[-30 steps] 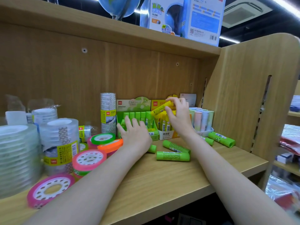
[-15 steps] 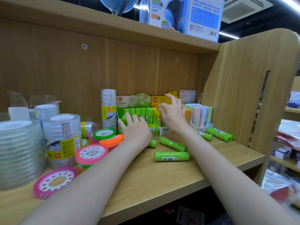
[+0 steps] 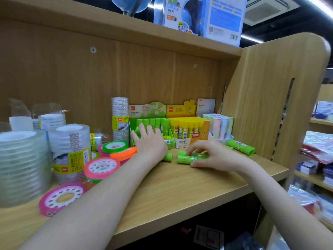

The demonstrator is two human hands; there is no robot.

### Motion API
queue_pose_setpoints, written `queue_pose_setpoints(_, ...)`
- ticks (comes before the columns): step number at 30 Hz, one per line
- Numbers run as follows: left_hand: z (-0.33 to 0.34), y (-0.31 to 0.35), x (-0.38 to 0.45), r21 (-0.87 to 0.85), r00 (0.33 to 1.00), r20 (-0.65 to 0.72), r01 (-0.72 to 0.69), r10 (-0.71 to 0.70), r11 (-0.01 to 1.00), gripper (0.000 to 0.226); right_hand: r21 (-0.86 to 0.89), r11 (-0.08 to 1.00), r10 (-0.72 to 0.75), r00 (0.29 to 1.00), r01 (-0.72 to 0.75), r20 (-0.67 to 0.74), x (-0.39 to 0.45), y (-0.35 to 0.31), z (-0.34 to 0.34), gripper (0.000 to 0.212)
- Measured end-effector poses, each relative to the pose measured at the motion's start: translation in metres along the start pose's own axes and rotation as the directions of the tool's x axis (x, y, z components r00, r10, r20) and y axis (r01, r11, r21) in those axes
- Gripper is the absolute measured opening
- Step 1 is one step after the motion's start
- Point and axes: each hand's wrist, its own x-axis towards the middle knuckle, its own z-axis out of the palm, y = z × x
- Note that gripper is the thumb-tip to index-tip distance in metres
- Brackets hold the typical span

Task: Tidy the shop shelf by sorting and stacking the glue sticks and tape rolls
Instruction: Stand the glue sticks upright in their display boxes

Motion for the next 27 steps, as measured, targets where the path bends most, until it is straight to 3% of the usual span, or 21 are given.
queue_pose_setpoints(3,0.0,-0.001,0.001,0.002,1.0,-0.001,-0.006,0.006,1.0,0.044,-0.056,0.998,0.0,0.991,-0.007,-0.133,0.015,0.006,0.007,0.03)
queue_pose_setpoints(7,-0.001,-0.002,0.0,0.001,1.0,-0.002,-0.002,0.002,1.0,0.045,-0.089,0.995,-0.055,0.99,0.044,-0.131,0.033,0.001,0.012,0.034)
queue_pose_setpoints(10,-0.001,-0.002,0.0,0.004,1.0,-0.009,0.007,-0.007,1.0,0.045,-0.078,0.997,-0.046,0.946,0.022,-0.32,0.053,-0.007,0.012,0.041)
queue_pose_setpoints(12,0.0,-0.002,0.0,0.006,1.0,-0.011,0.008,-0.008,1.0,0.046,-0.212,0.977,-0.074,0.903,-0.02,-0.423,0.068,-0.011,0.018,0.052)
queue_pose_setpoints(15,0.0,-0.001,-0.001,0.009,1.0,-0.014,0.001,-0.001,1.0,0.046,-0.446,0.889,-0.1,0.91,-0.099,-0.402,0.08,-0.007,0.032,0.063)
queue_pose_setpoints(24,0.001,-0.001,0.001,0.041,0.999,-0.016,0.037,-0.036,0.998,0.049,-0.516,0.849,-0.166,0.869,-0.115,-0.466,0.088,-0.005,0.034,0.042)
queue_pose_setpoints(27,0.002,0.0,0.002,0.042,0.996,-0.02,0.082,-0.081,0.996,0.055,-0.502,0.859,-0.237,0.789,-0.102,-0.566,0.092,-0.003,0.032,0.038)
